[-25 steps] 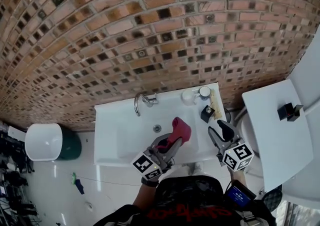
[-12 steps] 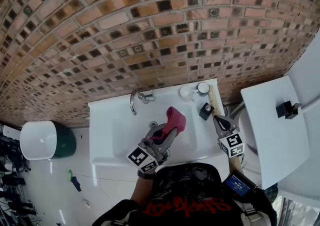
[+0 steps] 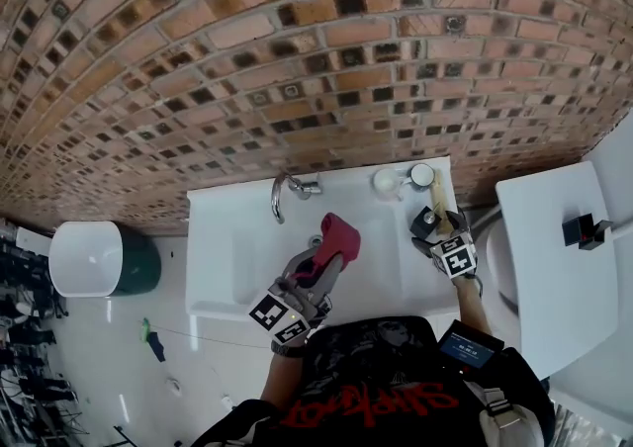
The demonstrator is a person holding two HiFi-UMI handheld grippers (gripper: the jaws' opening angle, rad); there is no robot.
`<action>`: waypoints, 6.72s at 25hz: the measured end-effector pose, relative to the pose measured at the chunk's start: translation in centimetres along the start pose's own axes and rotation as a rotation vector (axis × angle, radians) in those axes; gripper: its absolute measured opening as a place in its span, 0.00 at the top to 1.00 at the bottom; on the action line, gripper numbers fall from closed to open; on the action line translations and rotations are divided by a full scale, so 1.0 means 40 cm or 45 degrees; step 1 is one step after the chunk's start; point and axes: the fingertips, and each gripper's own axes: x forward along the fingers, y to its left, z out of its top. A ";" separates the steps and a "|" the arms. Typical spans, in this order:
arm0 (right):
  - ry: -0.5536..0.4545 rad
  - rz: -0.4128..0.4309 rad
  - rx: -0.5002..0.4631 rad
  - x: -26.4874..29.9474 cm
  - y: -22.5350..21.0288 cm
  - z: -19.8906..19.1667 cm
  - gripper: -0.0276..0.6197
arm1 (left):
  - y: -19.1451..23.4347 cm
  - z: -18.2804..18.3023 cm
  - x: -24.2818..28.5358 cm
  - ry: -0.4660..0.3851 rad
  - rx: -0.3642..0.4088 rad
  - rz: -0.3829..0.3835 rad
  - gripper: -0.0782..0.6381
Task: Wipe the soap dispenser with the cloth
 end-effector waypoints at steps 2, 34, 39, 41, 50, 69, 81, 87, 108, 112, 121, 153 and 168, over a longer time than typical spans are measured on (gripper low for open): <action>0.072 0.005 -0.033 0.052 -0.013 -0.024 0.18 | 0.016 0.005 -0.014 -0.004 0.007 0.043 0.82; -0.337 0.307 -0.747 -0.418 0.411 0.365 0.47 | -0.163 0.045 0.034 0.094 0.196 -0.449 0.82; -0.330 0.296 -0.747 -0.450 0.435 0.338 0.47 | -0.237 0.028 0.052 0.100 0.105 -0.647 0.82; -0.330 0.285 -0.747 -0.469 0.442 0.340 0.47 | -0.251 0.006 0.058 0.132 0.088 -0.671 0.82; -0.364 0.257 -0.757 -0.539 0.459 0.358 0.48 | -0.243 -0.058 0.062 0.251 0.141 -0.619 0.82; -0.713 0.346 -0.596 -0.697 0.472 0.510 0.48 | -0.206 -0.232 0.052 0.491 0.322 -0.578 0.82; -0.420 0.158 -0.327 -0.554 0.377 0.418 0.49 | -0.359 -0.059 0.009 0.135 0.142 -0.903 0.82; -0.474 0.230 -0.272 -0.583 0.393 0.438 0.49 | -0.222 -0.164 0.039 0.315 0.022 -0.627 0.82; -0.292 0.534 -0.956 -0.583 0.632 0.350 0.49 | -0.252 0.005 0.021 0.204 0.264 -0.730 0.82; -0.313 0.504 -0.961 -0.614 0.626 0.361 0.49 | -0.252 -0.039 0.020 0.206 0.314 -0.731 0.82; -0.412 0.463 -0.849 -0.682 0.595 0.384 0.49 | -0.181 -0.274 0.039 0.450 0.470 -0.623 0.82; -0.082 0.300 -0.730 -0.347 0.289 0.231 0.49 | -0.078 -0.215 -0.027 0.553 0.708 -0.216 0.82; 0.173 0.107 -0.308 0.150 -0.023 0.025 0.49 | -0.006 -0.199 -0.131 0.552 0.568 0.141 0.82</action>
